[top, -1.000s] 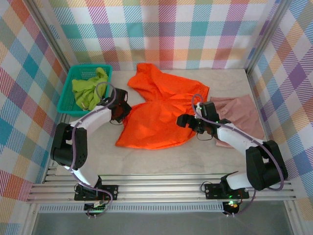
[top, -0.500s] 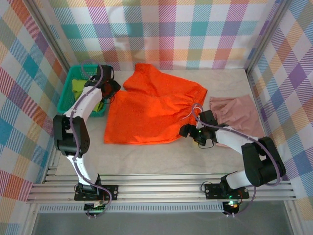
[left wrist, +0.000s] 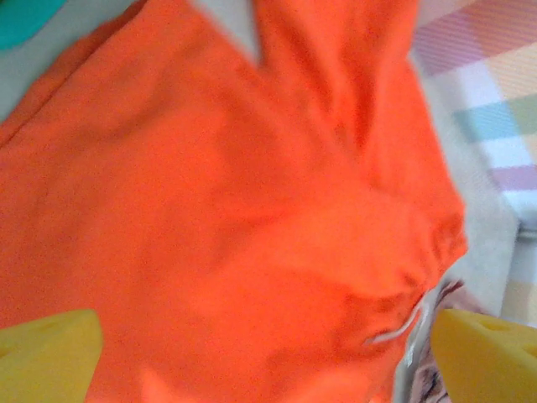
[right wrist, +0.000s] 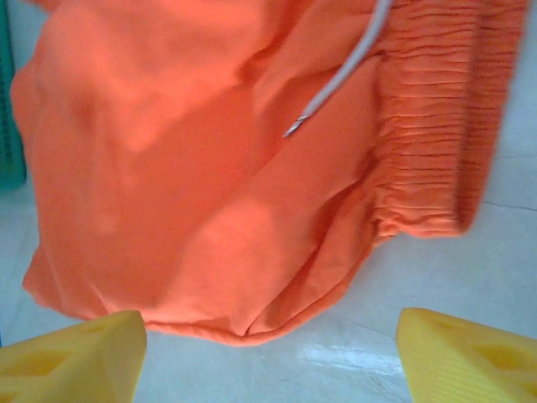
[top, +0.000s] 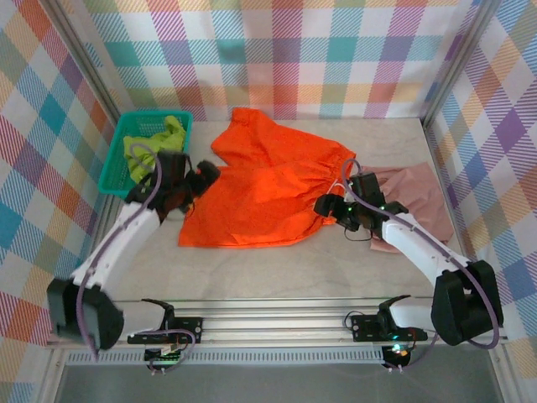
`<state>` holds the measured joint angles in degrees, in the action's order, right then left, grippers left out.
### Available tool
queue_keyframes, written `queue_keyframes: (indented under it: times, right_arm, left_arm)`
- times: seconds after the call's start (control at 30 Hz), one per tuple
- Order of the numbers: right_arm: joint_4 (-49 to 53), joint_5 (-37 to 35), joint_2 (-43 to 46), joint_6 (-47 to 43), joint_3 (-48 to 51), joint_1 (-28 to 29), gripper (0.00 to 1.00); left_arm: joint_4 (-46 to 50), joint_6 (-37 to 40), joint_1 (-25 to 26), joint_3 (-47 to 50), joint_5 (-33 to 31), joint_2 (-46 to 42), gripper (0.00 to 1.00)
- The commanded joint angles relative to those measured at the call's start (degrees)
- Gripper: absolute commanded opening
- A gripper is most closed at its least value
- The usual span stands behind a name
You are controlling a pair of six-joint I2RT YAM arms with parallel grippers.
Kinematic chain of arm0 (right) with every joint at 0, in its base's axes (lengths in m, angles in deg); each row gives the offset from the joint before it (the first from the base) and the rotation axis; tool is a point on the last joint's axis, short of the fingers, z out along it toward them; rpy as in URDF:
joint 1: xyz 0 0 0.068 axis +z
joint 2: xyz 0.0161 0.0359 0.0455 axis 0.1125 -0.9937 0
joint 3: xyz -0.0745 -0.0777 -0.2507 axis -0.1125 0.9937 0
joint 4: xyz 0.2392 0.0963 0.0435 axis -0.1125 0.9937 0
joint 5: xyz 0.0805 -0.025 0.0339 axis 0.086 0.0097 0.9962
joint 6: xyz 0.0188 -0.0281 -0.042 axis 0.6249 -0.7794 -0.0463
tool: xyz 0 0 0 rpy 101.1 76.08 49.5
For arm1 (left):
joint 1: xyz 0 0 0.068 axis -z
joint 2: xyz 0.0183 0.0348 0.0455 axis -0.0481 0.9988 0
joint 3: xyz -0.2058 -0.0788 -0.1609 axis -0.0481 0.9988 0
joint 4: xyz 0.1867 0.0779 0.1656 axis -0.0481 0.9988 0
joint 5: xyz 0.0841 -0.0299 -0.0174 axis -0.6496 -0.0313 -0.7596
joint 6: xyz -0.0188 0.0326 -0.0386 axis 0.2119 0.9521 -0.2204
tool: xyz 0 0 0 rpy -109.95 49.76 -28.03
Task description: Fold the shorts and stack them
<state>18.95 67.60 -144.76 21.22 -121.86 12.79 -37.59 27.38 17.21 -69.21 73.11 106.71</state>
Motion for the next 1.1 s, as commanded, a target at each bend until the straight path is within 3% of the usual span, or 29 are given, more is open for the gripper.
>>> queue_keyframes:
  times: [0.0, 0.2, 0.43, 0.9, 1.07]
  right_arm:
    - [1.6, -3.7, -2.8, 5.5, -0.2, -1.2, 0.74]
    - [-3.5, -2.9, -9.0, 12.5, 0.3, -1.4, 0.62]
    - [-6.0, -8.2, -10.4, 14.7, 2.7, -1.4, 0.51]
    - [-8.9, -7.6, -16.7, 16.7, 1.4, -1.4, 0.50]
    - [-10.1, -7.7, -18.3, 17.6, 1.2, -1.4, 0.34]
  left_arm:
    - [4.5, -5.8, -0.3, 9.6, -3.6, -6.4, 1.00]
    - [7.2, -10.0, -0.5, 20.2, -6.0, -15.2, 1.00]
    - [9.5, -11.7, -3.9, 23.5, -5.5, -15.9, 1.00]
    - [7.7, -9.5, -7.3, 24.3, -3.7, -14.7, 1.00]
    - [8.4, -8.8, -10.4, 24.3, -1.4, -14.1, 1.00]
